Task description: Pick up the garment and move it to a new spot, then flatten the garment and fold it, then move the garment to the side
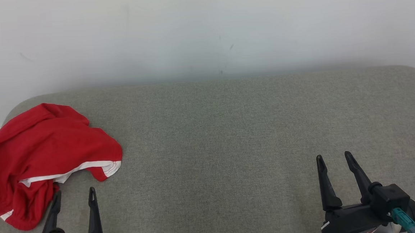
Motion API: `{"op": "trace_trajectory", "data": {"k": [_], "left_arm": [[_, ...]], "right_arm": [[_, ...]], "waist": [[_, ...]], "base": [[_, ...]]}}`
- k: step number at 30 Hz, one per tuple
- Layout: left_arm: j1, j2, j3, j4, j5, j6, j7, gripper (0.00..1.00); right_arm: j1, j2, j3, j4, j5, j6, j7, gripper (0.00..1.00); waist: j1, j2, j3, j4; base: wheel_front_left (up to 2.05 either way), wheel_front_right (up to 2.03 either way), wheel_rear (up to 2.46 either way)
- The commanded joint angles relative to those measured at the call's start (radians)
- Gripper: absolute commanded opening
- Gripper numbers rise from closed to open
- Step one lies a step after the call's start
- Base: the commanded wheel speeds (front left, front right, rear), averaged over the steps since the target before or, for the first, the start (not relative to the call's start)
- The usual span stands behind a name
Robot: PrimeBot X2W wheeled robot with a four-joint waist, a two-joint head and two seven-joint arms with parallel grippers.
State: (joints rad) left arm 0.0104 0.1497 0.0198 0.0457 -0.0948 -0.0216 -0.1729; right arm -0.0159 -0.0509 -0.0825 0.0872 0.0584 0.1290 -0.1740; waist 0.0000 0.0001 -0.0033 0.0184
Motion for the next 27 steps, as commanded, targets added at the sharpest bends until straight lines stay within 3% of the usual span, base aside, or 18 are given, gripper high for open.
{"op": "trace_trajectory", "data": {"k": [1,27], "left_arm": [[0.010,0.005,-0.001,-0.005,-0.004,0.005,0.003,1.00],[0.018,0.015,-0.008,-0.018,-0.035,0.024,0.029,1.00]], "right_arm": [[0.008,0.001,0.000,-0.004,0.004,0.003,0.003,1.00],[0.012,0.001,0.002,0.003,0.015,0.003,0.009,1.00]], "waist": [[0.0000,-0.0001,0.000,0.000],[0.0000,-0.0001,-0.003,0.019]], "base": [[0.00,0.00,0.00],[0.00,0.00,0.00]]}}
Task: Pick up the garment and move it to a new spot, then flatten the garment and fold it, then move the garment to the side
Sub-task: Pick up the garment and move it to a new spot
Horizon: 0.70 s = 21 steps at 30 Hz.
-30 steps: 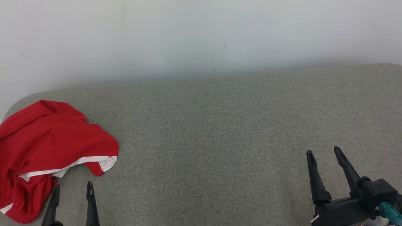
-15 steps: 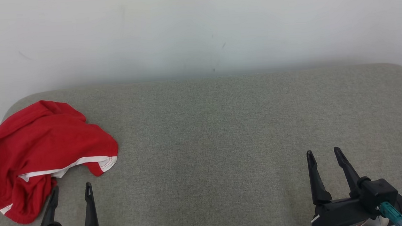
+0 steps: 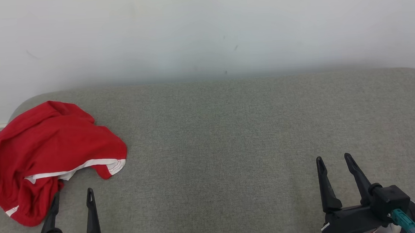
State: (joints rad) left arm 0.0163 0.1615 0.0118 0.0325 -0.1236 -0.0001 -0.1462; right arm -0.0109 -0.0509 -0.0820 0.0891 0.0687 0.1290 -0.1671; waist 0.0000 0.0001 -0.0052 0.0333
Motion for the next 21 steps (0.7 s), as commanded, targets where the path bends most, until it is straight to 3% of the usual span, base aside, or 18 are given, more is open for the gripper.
{"op": "trace_trajectory", "data": {"k": [1,8,21], "left_arm": [[0.013,0.004,0.000,-0.004,-0.009,0.004,0.003,1.00],[0.007,0.002,-0.003,0.000,-0.015,0.014,0.006,1.00],[0.018,0.000,-0.012,0.013,-0.026,0.018,-0.005,1.00]], "right_arm": [[0.008,0.001,0.003,0.001,0.006,0.003,0.003,1.00],[0.009,0.001,0.001,0.001,0.008,0.003,0.005,1.00],[0.004,0.001,0.002,0.017,0.015,0.003,0.003,1.00]], "waist": [[0.0000,-0.0001,-0.001,0.009],[0.0000,-0.0001,0.008,0.065],[0.0000,-0.0001,0.026,0.235]], "base": [[0.00,0.00,0.00],[0.00,0.00,0.00],[0.00,0.00,0.00]]}}
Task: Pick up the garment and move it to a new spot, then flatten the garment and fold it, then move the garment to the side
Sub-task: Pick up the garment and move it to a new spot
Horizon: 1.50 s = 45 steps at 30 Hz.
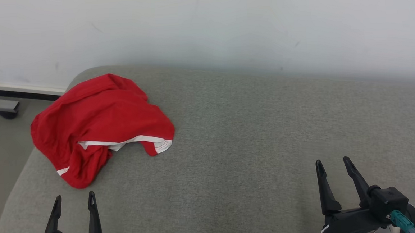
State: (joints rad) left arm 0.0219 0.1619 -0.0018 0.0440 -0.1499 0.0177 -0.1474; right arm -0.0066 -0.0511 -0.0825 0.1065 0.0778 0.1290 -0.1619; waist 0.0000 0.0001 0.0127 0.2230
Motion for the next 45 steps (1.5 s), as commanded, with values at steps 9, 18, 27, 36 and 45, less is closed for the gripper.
{"op": "trace_trajectory", "data": {"k": [9,18,27,36,45], "left_arm": [[0.029,0.003,0.004,0.003,-0.012,0.009,-0.010,1.00],[0.039,0.009,0.006,0.002,-0.018,0.022,-0.008,1.00],[0.039,0.009,0.004,0.003,-0.032,0.031,-0.013,1.00],[0.024,0.018,0.026,0.010,-0.049,0.048,-0.028,1.00],[-0.090,0.054,0.061,0.027,-0.085,0.032,-0.024,1.00]], "right_arm": [[-0.003,0.002,0.005,0.009,0.002,0.003,-0.005,1.00],[0.001,0.001,0.018,0.012,0.005,0.003,0.000,1.00],[0.002,0.001,0.024,0.008,0.006,0.003,0.005,1.00],[-0.012,0.001,0.034,0.013,0.013,0.003,0.003,1.00],[-0.035,0.001,0.030,0.004,-0.006,0.003,0.010,1.00]], "waist": [[0.0000,-0.0001,0.013,0.157],[0.0000,-0.0001,0.003,0.243],[0.0000,-0.0001,0.007,0.272],[0.0000,-0.0001,0.015,0.250],[0.0000,-0.0001,0.062,0.186]], "base": [[0.00,0.00,0.00],[0.00,0.00,0.00],[0.00,0.00,0.00],[0.00,0.00,0.00],[0.00,0.00,0.00]]}}
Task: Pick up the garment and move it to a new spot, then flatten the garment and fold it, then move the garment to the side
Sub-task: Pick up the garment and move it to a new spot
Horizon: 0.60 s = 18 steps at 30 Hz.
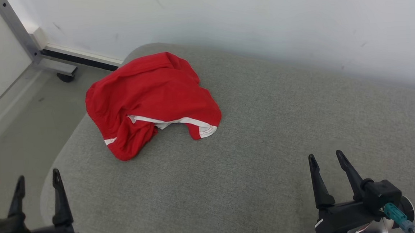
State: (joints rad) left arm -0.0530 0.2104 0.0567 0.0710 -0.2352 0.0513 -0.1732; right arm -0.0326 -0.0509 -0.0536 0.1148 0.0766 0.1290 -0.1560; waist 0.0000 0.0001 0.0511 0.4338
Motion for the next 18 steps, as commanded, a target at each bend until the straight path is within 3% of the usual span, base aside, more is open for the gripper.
{"op": "trace_trajectory", "data": {"k": [1,12,18], "left_arm": [[-0.038,0.020,0.004,0.005,0.000,-0.009,0.009,1.00],[-0.311,0.174,0.084,0.054,-0.088,-0.094,0.070,1.00],[-0.418,0.266,0.118,0.093,-0.104,-0.111,0.107,1.00]], "right_arm": [[-0.013,0.001,-0.003,-0.006,-0.008,0.003,0.003,1.00],[-0.087,0.001,-0.024,-0.036,-0.019,0.003,-0.003,1.00],[-0.122,0.002,-0.032,-0.037,-0.001,0.003,-0.024,1.00]], "waist": [[0.0000,-0.0001,0.032,-0.035],[0.0000,-0.0001,0.177,-0.205],[0.0000,-0.0001,0.248,-0.312]], "base": [[0.00,0.00,0.00],[0.00,0.00,0.00],[0.00,0.00,0.00]]}}
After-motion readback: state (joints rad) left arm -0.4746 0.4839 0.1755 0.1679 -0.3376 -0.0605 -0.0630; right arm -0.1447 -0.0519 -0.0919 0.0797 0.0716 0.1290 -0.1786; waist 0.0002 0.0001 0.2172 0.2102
